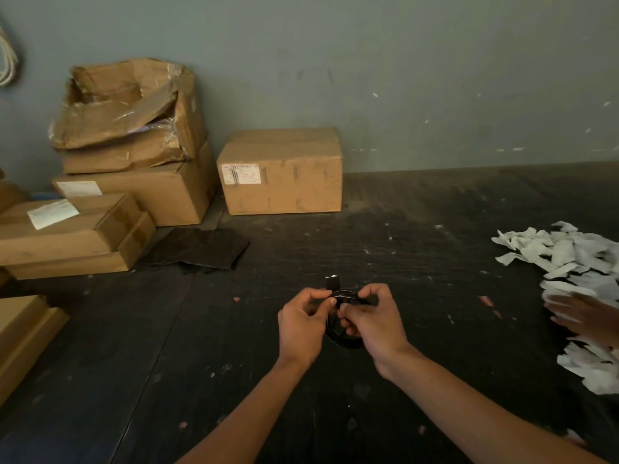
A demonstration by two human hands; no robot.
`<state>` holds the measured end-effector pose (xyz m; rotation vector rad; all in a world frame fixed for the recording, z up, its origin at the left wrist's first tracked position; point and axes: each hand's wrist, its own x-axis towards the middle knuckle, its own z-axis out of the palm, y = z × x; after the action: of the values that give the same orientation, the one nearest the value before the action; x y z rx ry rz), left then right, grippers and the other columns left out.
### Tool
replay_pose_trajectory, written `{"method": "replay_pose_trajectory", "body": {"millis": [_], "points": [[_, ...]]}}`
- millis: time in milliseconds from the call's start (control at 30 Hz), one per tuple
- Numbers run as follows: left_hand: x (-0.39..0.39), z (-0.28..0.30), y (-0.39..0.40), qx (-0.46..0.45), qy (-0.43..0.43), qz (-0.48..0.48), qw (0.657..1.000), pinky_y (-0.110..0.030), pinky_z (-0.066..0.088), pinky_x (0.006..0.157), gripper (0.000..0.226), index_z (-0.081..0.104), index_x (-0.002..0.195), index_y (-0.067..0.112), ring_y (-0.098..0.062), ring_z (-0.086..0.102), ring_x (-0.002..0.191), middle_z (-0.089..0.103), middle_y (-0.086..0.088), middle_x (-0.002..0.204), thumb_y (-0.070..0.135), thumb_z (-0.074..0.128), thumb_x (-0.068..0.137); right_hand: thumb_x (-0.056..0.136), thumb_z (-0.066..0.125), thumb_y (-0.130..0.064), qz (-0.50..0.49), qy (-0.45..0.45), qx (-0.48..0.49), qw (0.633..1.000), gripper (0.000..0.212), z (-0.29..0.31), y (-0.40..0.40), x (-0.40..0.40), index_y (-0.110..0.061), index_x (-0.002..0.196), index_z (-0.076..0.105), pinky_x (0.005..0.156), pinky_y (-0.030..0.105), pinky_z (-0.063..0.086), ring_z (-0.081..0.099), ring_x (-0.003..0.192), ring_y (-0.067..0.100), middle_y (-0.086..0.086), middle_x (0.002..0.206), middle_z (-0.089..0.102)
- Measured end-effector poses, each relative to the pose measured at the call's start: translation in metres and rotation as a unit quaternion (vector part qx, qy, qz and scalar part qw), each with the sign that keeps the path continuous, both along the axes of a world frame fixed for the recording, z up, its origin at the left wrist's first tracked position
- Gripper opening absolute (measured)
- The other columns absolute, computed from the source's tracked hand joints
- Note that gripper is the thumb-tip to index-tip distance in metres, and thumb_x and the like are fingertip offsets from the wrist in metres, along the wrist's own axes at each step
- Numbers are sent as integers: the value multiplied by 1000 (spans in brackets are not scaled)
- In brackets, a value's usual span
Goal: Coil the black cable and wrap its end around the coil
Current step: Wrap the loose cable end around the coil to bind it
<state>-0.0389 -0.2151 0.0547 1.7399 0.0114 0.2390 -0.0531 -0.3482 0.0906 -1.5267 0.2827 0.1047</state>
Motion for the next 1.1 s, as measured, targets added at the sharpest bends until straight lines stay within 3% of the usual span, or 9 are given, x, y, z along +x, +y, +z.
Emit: {"method": "replay_pose_trajectory", "body": {"millis": [133, 267, 333, 467, 600, 733, 800, 900, 1100], "points": [[-2, -2, 3, 31, -19, -20, 999, -25, 59, 82, 24, 71, 102, 27, -2, 71, 94, 75, 9, 97, 7, 69, 89, 89, 64, -4, 22, -32, -26, 999, 16, 2, -1, -2, -17, 99, 64, 69, 27, 53, 69, 82, 18, 9, 93, 71], [-2, -3, 6, 8, -14, -21, 1000, -28, 59, 83, 23, 72, 102, 25, -5, 72, 93, 76, 9, 97, 6, 69, 89, 86, 66, 1, 38, 6, 68, 997, 26, 1, -6, -2, -13, 108, 70, 92, 37, 53, 66, 101, 24, 11, 107, 71], [-3, -4, 6, -13, -1, -19, 1000, -31, 59, 84, 24, 72, 101, 25, -7, 73, 94, 76, 8, 97, 5, 69, 89, 85, 65, 4, 68, 2, 71, 995, 33, -1, -7, -4, -15, 112, 69, 100, 38, 49, 65, 107, 19, 7, 111, 71], [-7, -6, 5, -27, 20, -27, 999, -30, 59, 85, 26, 72, 98, 27, -7, 72, 94, 76, 10, 97, 4, 70, 87, 90, 64, -3, 78, -77, -99, 989, 28, -5, -9, -4, -22, 110, 69, 97, 33, 52, 65, 102, 7, -5, 106, 71], [-11, -5, 5, -7, 23, -49, 999, -31, 60, 83, 23, 72, 101, 24, -9, 73, 91, 76, 7, 95, 5, 69, 88, 91, 64, -10, 63, -210, -287, 933, 20, -4, -14, -1, -27, 100, 68, 81, 14, 49, 61, 93, -4, -14, 97, 63], [-14, 0, 7, 40, 6, -71, 997, -25, 60, 79, 23, 70, 100, 25, -5, 73, 87, 75, 6, 92, 5, 69, 88, 86, 70, -9, 70, -246, -348, 902, 13, -3, -20, 7, -18, 97, 71, 94, 15, 38, 52, 107, 0, -10, 113, 57], [-14, 1, 10, 59, -1, -82, 995, -22, 59, 79, 22, 70, 101, 24, -4, 72, 87, 75, 5, 93, 5, 69, 89, 87, 70, -11, 90, -225, -337, 910, 15, 0, -21, 9, -23, 95, 70, 95, 16, 36, 51, 110, -3, -14, 115, 60], [-16, 2, 14, 57, -9, -87, 995, -17, 57, 77, 21, 71, 100, 23, -5, 72, 86, 75, 7, 90, 5, 70, 88, 89, 68, -12, 110, -190, -275, 936, 19, 2, -21, 9, -31, 91, 68, 82, 15, 47, 61, 91, -9, -16, 95, 68], [-19, 1, 16, 64, 0, -97, 993, -19, 57, 77, 20, 70, 99, 25, -5, 72, 86, 74, 11, 92, 8, 70, 89, 87, 69, -9, 118, -158, -196, 960, 16, 4, -23, 7, -25, 92, 68, 75, 21, 52, 65, 85, -1, -4, 89, 70]]}}
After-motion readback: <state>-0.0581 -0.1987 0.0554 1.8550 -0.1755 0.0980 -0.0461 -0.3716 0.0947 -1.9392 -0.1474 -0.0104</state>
